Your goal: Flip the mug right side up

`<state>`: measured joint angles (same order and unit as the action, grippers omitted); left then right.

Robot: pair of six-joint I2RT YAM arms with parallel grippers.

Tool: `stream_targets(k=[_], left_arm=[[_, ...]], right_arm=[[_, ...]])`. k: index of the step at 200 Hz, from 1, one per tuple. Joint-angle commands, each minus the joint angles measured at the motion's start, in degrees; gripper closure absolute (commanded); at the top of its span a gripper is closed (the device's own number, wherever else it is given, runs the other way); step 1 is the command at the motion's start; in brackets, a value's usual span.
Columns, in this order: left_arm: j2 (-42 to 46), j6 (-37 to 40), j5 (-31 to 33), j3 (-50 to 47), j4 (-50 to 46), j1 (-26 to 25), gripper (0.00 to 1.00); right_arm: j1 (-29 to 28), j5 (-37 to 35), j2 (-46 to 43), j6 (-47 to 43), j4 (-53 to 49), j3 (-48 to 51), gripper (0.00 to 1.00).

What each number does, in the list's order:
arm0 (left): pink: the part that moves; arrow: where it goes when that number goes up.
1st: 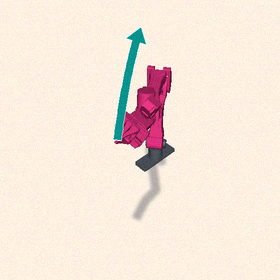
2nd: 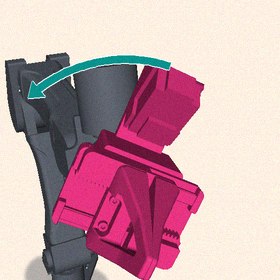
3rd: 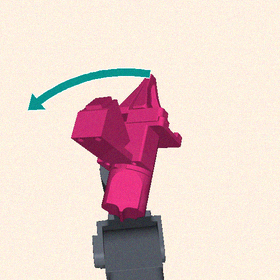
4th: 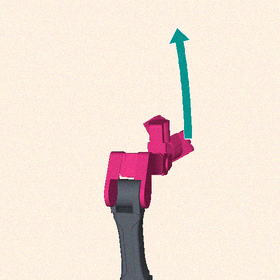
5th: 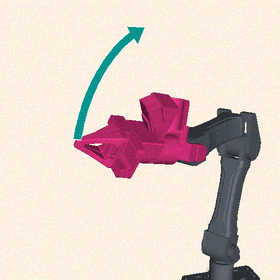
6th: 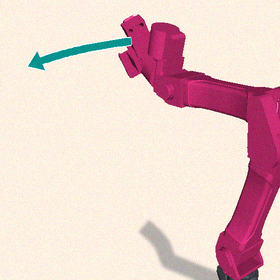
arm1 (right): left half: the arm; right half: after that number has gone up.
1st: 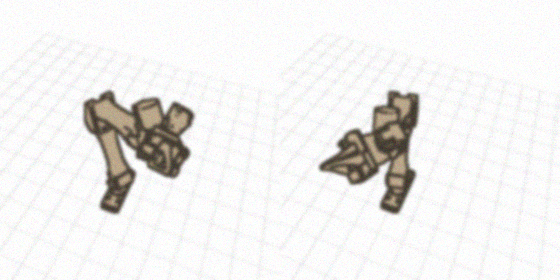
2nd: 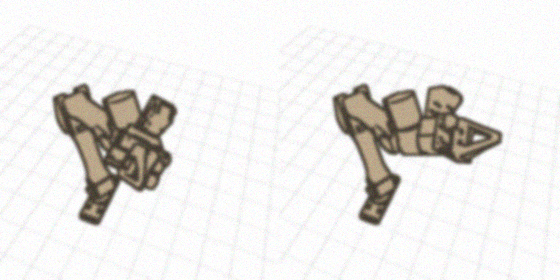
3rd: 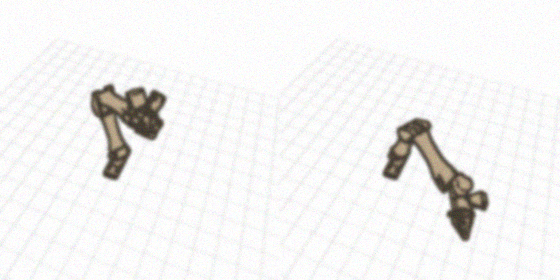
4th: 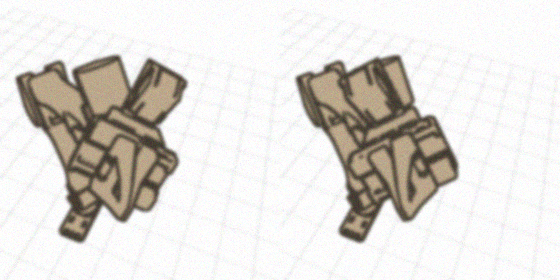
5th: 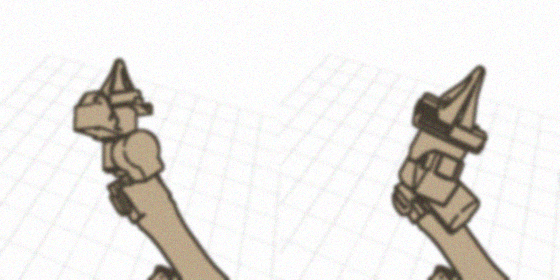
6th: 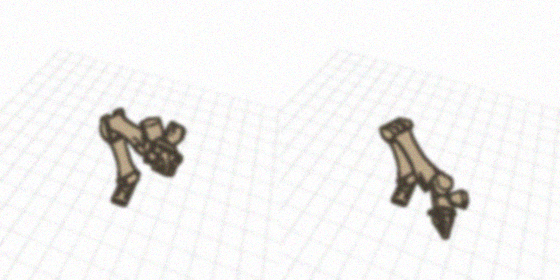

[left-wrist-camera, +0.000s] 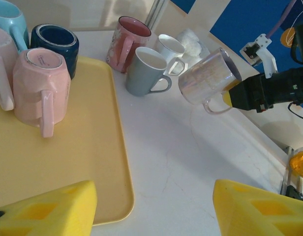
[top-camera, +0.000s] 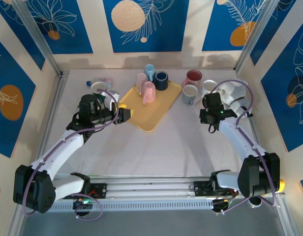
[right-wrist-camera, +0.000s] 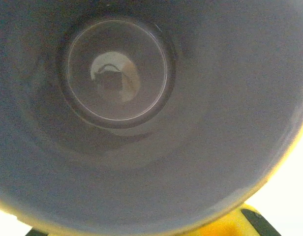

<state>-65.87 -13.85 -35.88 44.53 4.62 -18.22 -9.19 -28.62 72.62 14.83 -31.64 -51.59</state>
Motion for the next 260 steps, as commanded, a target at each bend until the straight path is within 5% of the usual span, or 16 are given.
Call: stream_targets(k=[1,171,211,260], left_arm=[[-0.6,1.6,0.0,-0.3,-1.1,0.5,0.36],[-1.1,1.8,-0.3,-0.8,-0.9,0.5,0.37],[-1.1,2.1,1.1,-0.9,-1.7,0.5,0.37],[-0.3,2.0,2.5,-0.3,-3.0,0.4,0.37]], right_arm=[[0.2,-3.7,1.2,-1.0,8.1,-0.3,1.0],[0.4,-3.8,12.7,-2.4,16.8,0.4,0.91],[0.2,-2.2,13.2,-2.1,16.9,0.5,0.71],[-0.8,-2.5,8.1,-0.8,11.5,-1.7,0.58]])
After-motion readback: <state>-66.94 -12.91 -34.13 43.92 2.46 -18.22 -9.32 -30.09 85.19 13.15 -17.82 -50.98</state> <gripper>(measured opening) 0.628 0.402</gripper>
